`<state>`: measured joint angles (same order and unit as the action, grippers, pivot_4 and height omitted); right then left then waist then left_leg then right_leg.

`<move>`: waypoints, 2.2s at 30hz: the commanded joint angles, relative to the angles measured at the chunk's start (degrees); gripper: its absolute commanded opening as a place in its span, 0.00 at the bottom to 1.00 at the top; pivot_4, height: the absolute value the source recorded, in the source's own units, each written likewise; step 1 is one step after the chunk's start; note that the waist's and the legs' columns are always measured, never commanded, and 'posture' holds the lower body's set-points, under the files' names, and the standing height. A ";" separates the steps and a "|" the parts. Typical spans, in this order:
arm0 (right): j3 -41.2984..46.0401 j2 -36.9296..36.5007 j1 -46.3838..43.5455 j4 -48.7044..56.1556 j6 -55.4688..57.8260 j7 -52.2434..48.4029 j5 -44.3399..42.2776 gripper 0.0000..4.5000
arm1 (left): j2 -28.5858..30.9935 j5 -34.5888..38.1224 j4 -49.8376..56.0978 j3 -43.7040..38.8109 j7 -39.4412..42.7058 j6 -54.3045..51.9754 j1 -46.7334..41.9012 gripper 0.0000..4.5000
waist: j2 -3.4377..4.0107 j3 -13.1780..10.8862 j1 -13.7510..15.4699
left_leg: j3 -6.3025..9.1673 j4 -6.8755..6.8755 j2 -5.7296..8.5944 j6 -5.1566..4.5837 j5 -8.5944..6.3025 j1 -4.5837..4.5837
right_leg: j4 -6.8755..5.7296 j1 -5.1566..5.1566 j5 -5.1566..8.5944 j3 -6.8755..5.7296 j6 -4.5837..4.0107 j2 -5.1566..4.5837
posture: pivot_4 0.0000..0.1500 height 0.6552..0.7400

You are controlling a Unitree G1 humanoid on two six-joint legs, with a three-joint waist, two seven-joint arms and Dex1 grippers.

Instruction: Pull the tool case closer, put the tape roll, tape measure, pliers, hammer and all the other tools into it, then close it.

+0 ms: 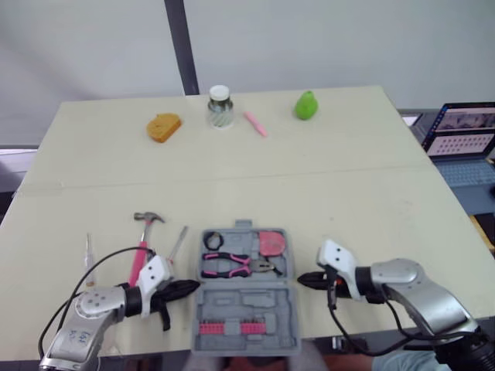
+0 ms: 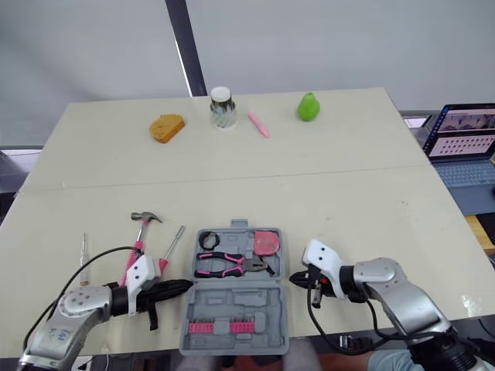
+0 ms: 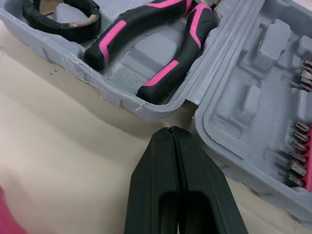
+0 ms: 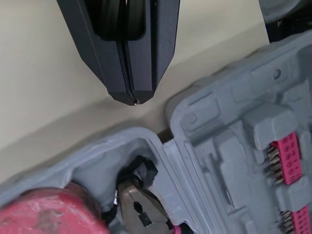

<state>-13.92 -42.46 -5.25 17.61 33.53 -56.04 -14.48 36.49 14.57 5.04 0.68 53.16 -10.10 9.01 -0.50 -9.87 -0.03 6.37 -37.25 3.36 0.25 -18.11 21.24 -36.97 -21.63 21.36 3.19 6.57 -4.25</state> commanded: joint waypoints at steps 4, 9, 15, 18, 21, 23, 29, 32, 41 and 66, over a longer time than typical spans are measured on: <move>-1.53 0.56 -0.61 0.42 0.19 0.27 0.55 0.01 | 0.18 -0.63 0.69 0.35 -0.31 -0.08 -0.50 0.01 | 0.00 0.00 -0.03 | -0.09 -0.02 -0.01 -0.10 -0.07 0.00 | -0.01 0.00 0.00 -0.08 0.00 -0.07 | 1.00 0.72; -2.62 1.04 -1.12 0.05 0.33 -0.10 1.02 0.01 | -0.20 -1.11 0.94 0.99 -0.91 -0.45 -0.85 0.01 | 0.00 0.00 -0.05 | -0.71 -0.04 -0.26 -0.15 -0.11 0.04 | -0.04 0.04 0.01 -0.32 -0.01 -0.28 | 1.00 0.72; -3.20 1.38 -1.53 -0.30 0.28 -0.32 1.24 0.01 | -0.20 -1.29 1.01 1.16 -0.68 -0.37 -0.61 0.01 | 0.00 0.00 -0.11 | -2.28 -0.10 -1.28 -0.15 -0.12 0.25 | -0.12 0.15 0.11 -1.10 -0.19 -0.48 | 1.00 0.72; -3.46 1.39 -1.71 -0.46 0.23 -0.41 1.21 0.01 | -0.34 -1.34 0.83 1.60 -0.45 -0.21 -0.82 0.01 | 0.00 0.00 -0.20 | -3.73 -0.16 -2.18 -0.10 -0.13 0.31 | -0.50 0.16 0.22 -1.41 -0.39 -0.55 | 1.00 0.72; -3.67 1.43 -1.81 -0.49 0.34 -0.43 1.19 0.01 | -0.90 -1.65 0.52 2.32 -0.76 -0.24 -1.48 0.01 | 0.00 0.00 -0.21 | -4.98 -0.19 -2.95 -0.07 -0.14 0.31 | -0.58 0.33 0.37 -1.64 -0.67 -0.55 | 1.00 0.72; -3.83 1.44 -1.78 -0.42 0.36 -0.44 1.21 0.01 | -1.12 -1.88 0.32 2.72 -0.85 -0.15 -1.87 0.01 | 0.00 0.00 -0.27 | -5.77 -0.22 -3.40 -0.06 -0.14 0.32 | -0.64 0.52 0.45 -2.05 -0.79 -0.68 | 1.00 0.72; -4.13 1.72 -2.26 -0.81 0.31 -0.54 1.31 0.01 | -1.66 -2.17 0.03 3.54 -1.14 -0.54 -3.44 0.01 | 0.00 0.00 -0.62 | -7.66 -0.45 -4.70 -0.06 -0.14 0.32 | -0.64 1.22 0.64 -3.76 -1.12 -1.23 | 1.00 0.72; -4.28 2.01 -2.64 -1.06 0.32 -0.46 1.40 0.01 | -1.87 -2.19 0.20 3.81 -1.45 -0.95 -4.14 0.01 | 0.00 0.00 -0.63 | -8.36 -0.54 -5.10 -0.06 -0.14 0.34 | -0.63 1.33 0.64 -4.10 -1.12 -1.33 | 1.00 0.72; -4.31 2.94 -3.63 -1.88 0.47 -0.40 2.03 0.01 | -3.22 -2.26 2.30 3.86 -3.92 -3.06 -6.14 0.01 | -0.07 -0.07 -0.36 | -8.43 -0.75 -5.12 -0.16 -0.09 0.33 | -0.28 1.63 0.69 -4.42 -0.85 -1.40 | 1.00 0.72; -2.80 7.42 -7.33 -6.82 -0.21 4.00 5.11 0.01 | -4.17 -2.53 4.78 3.39 -6.30 -6.34 -7.04 0.01 | -0.06 -0.11 -0.96 | -8.44 -0.65 -5.19 0.06 0.19 0.23 | 0.12 1.89 0.66 -4.54 -0.72 -1.44 | 1.00 0.72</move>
<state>-17.46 -35.95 -11.99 10.03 34.28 -52.79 -8.98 32.94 11.14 6.33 3.36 46.32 -17.53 2.46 -0.55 -9.99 -1.00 -2.07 -37.89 -1.83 0.32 -17.92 21.47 -36.84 -19.74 22.02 -1.36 5.84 -5.69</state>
